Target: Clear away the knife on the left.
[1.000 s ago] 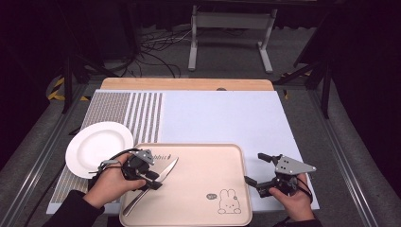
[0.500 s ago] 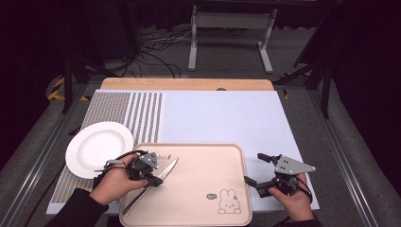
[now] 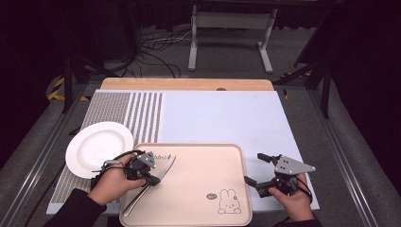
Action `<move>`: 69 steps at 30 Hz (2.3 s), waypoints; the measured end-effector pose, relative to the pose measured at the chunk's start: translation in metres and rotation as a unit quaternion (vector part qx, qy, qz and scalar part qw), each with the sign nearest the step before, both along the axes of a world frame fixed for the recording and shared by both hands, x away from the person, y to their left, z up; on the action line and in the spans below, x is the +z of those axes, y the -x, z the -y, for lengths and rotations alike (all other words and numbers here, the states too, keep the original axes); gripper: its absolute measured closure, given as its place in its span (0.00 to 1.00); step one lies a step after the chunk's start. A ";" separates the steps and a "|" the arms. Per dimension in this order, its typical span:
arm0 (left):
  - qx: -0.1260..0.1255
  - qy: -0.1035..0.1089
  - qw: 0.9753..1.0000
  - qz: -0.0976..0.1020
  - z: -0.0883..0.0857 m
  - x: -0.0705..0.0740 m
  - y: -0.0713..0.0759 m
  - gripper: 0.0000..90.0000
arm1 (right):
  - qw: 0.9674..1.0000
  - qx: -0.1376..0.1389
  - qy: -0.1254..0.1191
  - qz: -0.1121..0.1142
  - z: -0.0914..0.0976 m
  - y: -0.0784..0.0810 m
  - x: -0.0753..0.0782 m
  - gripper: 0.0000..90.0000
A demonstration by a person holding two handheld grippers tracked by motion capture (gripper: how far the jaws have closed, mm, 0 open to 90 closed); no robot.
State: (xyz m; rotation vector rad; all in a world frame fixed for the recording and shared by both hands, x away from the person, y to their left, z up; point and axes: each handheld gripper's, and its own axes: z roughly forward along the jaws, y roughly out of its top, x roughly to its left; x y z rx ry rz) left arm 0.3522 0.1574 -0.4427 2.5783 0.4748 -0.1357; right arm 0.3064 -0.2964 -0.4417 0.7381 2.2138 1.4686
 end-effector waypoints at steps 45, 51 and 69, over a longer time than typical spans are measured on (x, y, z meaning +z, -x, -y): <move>0.056 -0.009 0.998 -0.012 -0.042 -0.002 0.000 1.00 | 1.000 -0.001 0.007 -0.003 -0.001 0.000 -0.002 0.05; 0.057 -0.014 0.998 -0.012 -0.045 -0.002 0.002 1.00 | 1.000 0.000 0.008 -0.003 -0.002 0.000 -0.002 0.05; 0.063 -0.016 0.998 -0.024 -0.051 -0.002 0.004 1.00 | 1.000 0.000 0.011 -0.003 -0.003 0.000 -0.002 0.05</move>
